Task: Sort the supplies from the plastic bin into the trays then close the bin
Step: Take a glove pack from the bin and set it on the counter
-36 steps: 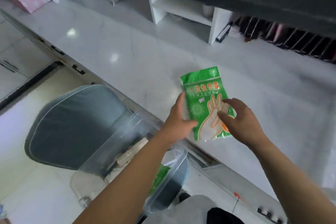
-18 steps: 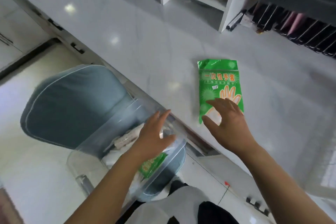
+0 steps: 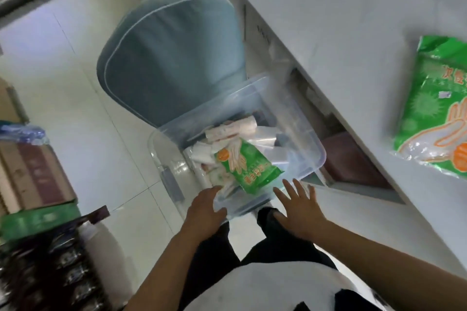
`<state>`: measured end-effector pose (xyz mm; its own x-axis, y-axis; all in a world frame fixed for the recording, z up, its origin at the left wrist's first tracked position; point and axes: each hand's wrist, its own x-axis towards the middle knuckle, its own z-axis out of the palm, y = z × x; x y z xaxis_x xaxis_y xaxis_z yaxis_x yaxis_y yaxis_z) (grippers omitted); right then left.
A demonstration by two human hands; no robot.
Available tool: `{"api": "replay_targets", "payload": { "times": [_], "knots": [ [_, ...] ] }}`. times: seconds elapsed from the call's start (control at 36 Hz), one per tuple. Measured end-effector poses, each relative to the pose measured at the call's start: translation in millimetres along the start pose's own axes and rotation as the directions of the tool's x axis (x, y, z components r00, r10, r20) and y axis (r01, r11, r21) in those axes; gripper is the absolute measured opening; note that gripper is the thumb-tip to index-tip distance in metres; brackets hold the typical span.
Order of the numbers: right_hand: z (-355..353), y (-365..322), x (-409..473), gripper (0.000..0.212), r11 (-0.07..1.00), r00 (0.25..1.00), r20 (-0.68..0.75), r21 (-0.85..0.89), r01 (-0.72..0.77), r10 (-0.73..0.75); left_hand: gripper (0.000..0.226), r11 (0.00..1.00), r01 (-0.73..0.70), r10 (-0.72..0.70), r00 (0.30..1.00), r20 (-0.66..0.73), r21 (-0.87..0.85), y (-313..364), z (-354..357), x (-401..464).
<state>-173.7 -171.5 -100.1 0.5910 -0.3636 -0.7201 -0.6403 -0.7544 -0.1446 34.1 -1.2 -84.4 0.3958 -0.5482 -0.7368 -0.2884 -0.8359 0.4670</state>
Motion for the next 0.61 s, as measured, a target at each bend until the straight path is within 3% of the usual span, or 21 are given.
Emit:
{"api": "replay_targets", "payload": {
  "times": [0.14,0.22,0.39,0.47,0.53,0.61],
  "knots": [
    [23.3,-1.3,5.7,0.072,0.999,0.997,-0.066,0.006,-0.035,0.035,0.047,0.979,0.106,-0.094,0.993,0.072,-0.175,-9.5,17.6,40.7],
    [37.9,-2.0,7.8,0.073,0.997,0.994,-0.099,0.052,-0.05,0.055,0.057,0.943,0.22,-0.196,0.973,0.118,-0.25,-16.3,27.0,72.2],
    [57.3,3.3,12.6,0.075,0.985,0.981,-0.177,0.167,-0.046,0.076,0.053,0.903,0.27,-0.237,0.962,0.138,-0.334,-14.6,42.0,133.2],
    [65.1,2.5,16.5,0.073,0.965,0.967,-0.231,0.259,-0.043,0.105,0.029,0.773,0.363,-0.327,0.931,0.164,-0.521,-8.2,48.4,155.9],
    [71.5,-1.1,20.7,0.072,0.948,0.954,-0.268,0.316,-0.045,0.135,0.036,0.597,0.46,-0.403,0.88,0.249,-0.657,-3.8,52.9,165.9],
    [82.0,-6.3,26.1,0.07,0.923,0.931,-0.323,0.382,-0.037,0.171,0.023,0.346,0.539,-0.433,0.818,0.379,-0.768,1.9,60.8,181.2]
  ]
}}
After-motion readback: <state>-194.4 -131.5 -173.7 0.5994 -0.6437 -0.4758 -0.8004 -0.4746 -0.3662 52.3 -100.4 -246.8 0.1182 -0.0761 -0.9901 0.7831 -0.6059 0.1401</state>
